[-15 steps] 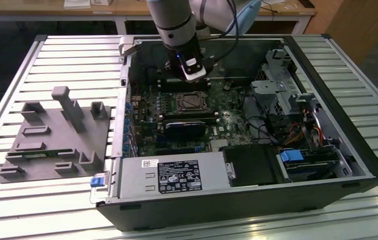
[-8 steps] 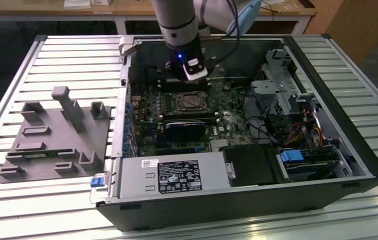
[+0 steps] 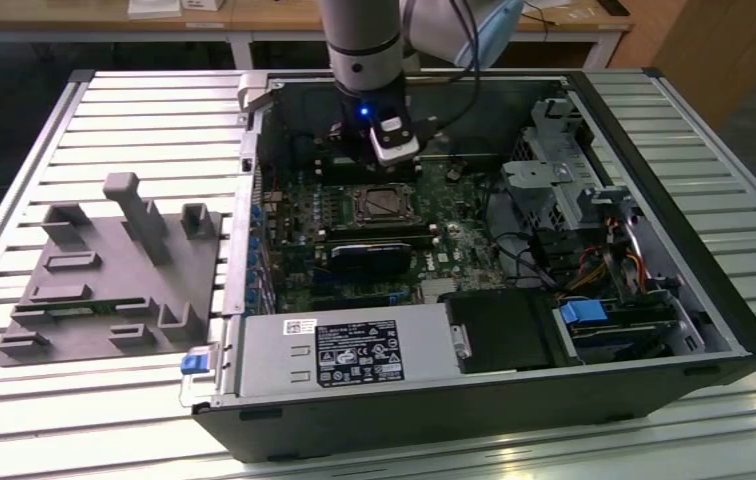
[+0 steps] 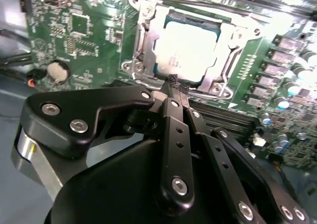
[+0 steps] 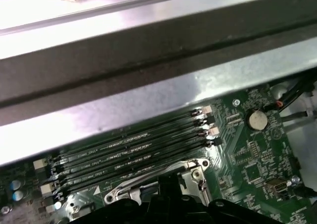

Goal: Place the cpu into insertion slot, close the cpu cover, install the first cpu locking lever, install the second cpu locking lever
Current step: 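Install the first cpu locking lever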

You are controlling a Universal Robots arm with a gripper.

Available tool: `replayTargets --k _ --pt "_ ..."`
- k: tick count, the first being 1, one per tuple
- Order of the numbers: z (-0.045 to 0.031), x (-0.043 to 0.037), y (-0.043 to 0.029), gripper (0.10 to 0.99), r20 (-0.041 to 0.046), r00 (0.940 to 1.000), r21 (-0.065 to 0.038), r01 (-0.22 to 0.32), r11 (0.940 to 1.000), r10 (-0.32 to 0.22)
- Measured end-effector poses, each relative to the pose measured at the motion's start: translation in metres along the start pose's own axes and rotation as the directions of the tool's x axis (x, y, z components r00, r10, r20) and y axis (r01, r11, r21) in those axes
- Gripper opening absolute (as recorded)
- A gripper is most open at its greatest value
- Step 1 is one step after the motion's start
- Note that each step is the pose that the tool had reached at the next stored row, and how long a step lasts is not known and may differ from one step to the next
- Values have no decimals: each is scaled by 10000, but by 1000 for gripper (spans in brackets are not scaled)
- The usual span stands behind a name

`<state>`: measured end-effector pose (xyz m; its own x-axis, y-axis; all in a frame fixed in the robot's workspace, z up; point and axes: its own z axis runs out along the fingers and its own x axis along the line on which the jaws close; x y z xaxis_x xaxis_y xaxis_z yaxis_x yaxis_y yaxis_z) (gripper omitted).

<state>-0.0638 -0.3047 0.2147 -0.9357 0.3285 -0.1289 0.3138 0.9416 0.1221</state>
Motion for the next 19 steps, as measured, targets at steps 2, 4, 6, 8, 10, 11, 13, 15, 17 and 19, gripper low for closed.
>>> replayTargets --k 2,4,6,8,10,11,13,15,17,19 --pt "3 -16 5 102 -175 9998 172 -7 9999 10" --pt "5 -31 10 102 -351 9994 337 -10 9994 22" --pt "9 -42 13 102 -523 9986 454 -19 9990 42" --pt "10 -50 4 102 -630 9980 510 -37 9987 70" --pt "10 -60 -17 102 -667 9977 525 -57 9986 92" --pt "10 -65 -29 102 -673 9977 529 -63 9986 99" --pt "8 -75 -56 102 -676 9976 532 -76 9986 112" --pt "7 -83 -79 102 -674 9977 532 -86 9985 121" --pt "4 -91 -102 102 -674 9976 535 -94 9985 130" --pt "3 -100 -127 102 -673 9976 535 -100 9985 136"
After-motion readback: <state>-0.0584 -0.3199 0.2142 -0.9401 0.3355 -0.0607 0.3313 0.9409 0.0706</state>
